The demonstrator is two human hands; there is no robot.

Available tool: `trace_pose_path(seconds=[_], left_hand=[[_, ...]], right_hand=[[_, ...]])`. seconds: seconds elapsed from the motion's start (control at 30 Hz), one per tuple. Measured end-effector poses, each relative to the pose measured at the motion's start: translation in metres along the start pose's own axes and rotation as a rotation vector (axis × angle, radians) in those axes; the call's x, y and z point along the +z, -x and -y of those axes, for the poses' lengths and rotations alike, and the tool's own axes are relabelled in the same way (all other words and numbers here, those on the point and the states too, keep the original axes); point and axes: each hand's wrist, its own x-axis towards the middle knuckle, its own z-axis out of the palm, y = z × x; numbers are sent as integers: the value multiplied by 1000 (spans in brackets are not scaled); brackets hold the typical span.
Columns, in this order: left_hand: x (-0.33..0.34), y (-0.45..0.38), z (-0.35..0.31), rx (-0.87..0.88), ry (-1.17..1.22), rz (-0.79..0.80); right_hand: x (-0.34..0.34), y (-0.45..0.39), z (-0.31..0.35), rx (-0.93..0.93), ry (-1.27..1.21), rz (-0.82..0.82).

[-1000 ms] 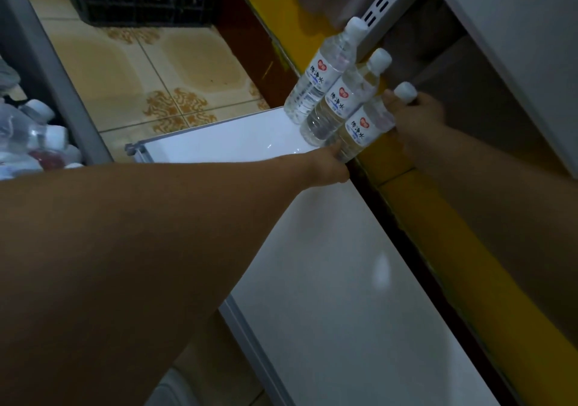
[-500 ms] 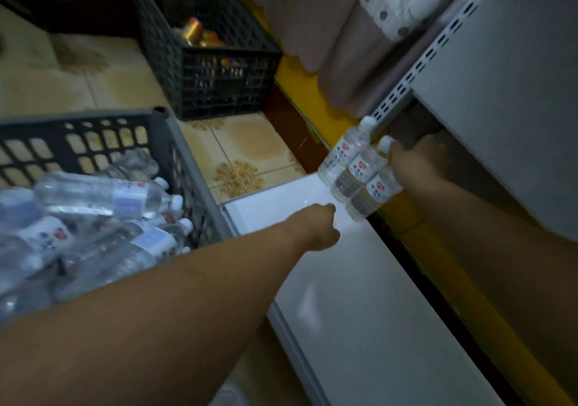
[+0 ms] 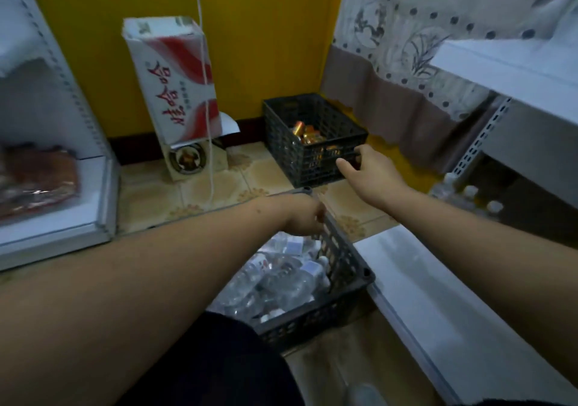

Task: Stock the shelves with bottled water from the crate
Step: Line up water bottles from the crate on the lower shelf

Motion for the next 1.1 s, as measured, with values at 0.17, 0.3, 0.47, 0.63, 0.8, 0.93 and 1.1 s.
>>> trace_pose_path(seconds=[0.17,0.3,0.47,0.63,0.8,0.93,1.1], left_hand=[[48,46,80,-229,139,57],[119,53,119,-380,254,39],[192,27,138,-586,312,62],[223,7,123,-623,-77,-30],[219,3,127,-646,141,-46],[193,16,128,-857,983,-40],[175,49,127,-799,1317,31]], right_hand=[[59,19,36,10,-3,221],[122,24,25,43,78,404],[187,31,-8,147,39,613],[223,36,-29,215,-18,696],[233,40,-37,295,-146,671],[242,46,-40,449,-380,657],[221,56,-13,664,-616,689]])
